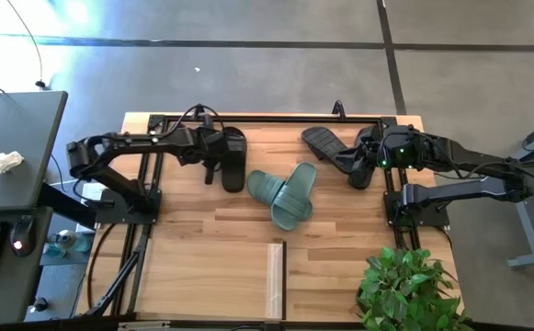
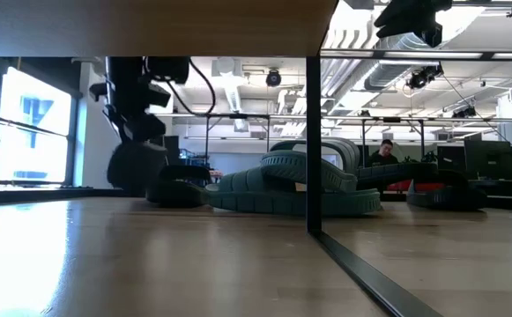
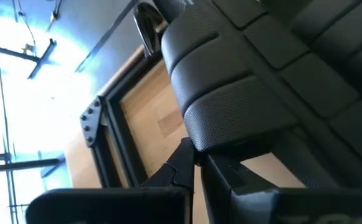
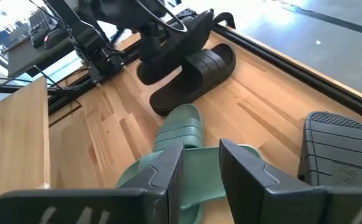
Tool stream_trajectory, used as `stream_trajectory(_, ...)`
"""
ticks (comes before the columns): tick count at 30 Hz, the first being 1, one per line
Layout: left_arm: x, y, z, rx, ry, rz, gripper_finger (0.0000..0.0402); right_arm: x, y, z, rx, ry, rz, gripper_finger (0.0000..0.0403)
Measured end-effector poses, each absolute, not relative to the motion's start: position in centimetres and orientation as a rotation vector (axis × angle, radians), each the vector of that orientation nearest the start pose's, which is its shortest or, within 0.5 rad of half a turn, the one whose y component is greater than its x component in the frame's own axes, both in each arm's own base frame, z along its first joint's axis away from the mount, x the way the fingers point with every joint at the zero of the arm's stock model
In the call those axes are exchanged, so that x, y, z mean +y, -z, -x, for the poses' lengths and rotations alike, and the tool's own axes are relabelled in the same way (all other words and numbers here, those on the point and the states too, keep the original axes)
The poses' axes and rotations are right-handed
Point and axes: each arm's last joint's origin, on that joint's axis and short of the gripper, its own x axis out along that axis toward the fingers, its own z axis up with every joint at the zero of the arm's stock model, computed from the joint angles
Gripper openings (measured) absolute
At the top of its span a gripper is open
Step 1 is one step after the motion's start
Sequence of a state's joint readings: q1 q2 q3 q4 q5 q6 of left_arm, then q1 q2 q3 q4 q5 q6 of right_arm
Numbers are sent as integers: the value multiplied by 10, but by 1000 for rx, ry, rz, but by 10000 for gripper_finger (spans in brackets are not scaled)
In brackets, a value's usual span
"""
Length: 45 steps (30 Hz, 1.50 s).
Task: Pick and place slides into the shelf
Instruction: Put the black slipper on the shelf
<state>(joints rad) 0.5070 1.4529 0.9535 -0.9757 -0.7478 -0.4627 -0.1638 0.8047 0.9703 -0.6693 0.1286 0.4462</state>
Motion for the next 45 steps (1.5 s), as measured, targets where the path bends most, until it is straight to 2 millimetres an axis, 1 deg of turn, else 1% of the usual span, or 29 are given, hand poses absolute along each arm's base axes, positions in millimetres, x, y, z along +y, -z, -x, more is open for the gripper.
stream_trajectory(3, 124, -230, -201, 1264, -1319, 122, 2, -29, -347, -151, 431, 407, -437, 92)
stream_trajectory(6, 110, -253, -202, 1249, -1295, 109, 2, -29, -347, -150, 429, 414, -436, 92)
stream_trajectory(9, 94, -281, -202, 1228, -1266, 95, 1, -29, -347, -150, 425, 418, -458, 92)
stream_trajectory(13, 71, -324, -204, 1185, -1210, 63, 1, -29, -347, -151, 421, 418, -492, 92)
stream_trajectory(17, 44, -365, -207, 1089, -1097, 28, 0, -28, -348, -151, 398, 404, -605, 92)
stream_trajectory(19, 30, -381, -209, 1027, -1024, 12, 0, -27, -350, -153, 369, 367, -681, 92)
stream_trajectory(21, 18, -394, -209, 974, -963, -5, 0, -26, -354, -158, 336, 311, -760, 92)
stream_trajectory(23, 6, -403, -211, 945, -904, -55, 0, -25, -355, -166, 321, 247, -845, 92)
stream_trajectory(26, -8, -406, -218, 953, -819, -174, 0, -26, -357, -180, 305, 154, -969, 92)
stream_trajectory(29, -21, -401, -228, 987, -772, -347, 0, -32, -358, -193, 304, 67, -1062, 92)
stream_trajectory(31, -27, -395, -237, 1021, -753, -470, 0, -37, -359, -198, 282, 41, -1109, 92)
stream_trajectory(35, -36, -382, -255, 1087, -735, -728, 0, -56, -361, -207, 215, 18, -1212, 92)
stream_trajectory(39, -44, -371, -269, 1131, -737, -966, 0, -76, -359, -218, 188, -30, -1253, 92)
stream_trajectory(42, -47, -365, -276, 1149, -739, -1048, 0, -91, -351, -231, 195, -57, -1288, 102)
stream_trajectory(45, -49, -362, -280, 1147, -761, -1122, 0, -103, -341, -245, 214, -88, -1322, 124)
